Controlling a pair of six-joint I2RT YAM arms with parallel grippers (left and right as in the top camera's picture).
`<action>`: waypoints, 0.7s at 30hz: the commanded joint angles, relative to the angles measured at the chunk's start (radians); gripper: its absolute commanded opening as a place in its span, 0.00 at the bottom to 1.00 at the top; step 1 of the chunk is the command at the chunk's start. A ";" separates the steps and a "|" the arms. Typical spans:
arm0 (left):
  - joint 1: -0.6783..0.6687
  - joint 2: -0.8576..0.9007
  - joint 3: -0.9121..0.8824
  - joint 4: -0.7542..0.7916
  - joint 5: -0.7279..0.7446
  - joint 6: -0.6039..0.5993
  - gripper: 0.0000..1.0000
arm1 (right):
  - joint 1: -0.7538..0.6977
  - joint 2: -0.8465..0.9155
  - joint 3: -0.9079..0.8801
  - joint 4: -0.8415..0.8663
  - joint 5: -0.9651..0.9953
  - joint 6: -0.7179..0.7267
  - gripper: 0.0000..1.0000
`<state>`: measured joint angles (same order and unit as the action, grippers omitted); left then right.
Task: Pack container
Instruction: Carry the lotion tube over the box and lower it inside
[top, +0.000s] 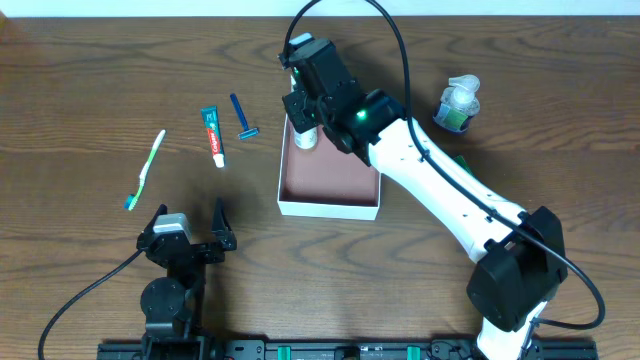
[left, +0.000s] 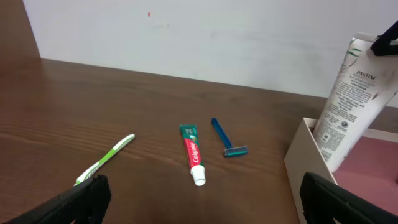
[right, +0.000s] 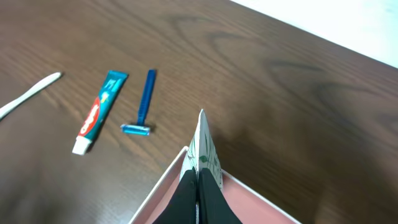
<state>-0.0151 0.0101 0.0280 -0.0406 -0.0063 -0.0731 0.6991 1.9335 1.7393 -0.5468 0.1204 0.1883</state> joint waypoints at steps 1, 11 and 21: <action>0.003 -0.007 -0.024 -0.031 -0.012 0.013 0.98 | 0.035 -0.008 0.022 0.021 0.088 0.080 0.01; 0.003 -0.007 -0.024 -0.031 -0.012 0.013 0.98 | 0.082 0.033 0.022 0.023 0.147 0.150 0.01; 0.003 -0.007 -0.024 -0.031 -0.012 0.013 0.98 | 0.084 0.065 0.022 0.031 0.241 0.227 0.01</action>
<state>-0.0151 0.0101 0.0280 -0.0406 -0.0063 -0.0734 0.7784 1.9739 1.7477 -0.5137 0.3023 0.3748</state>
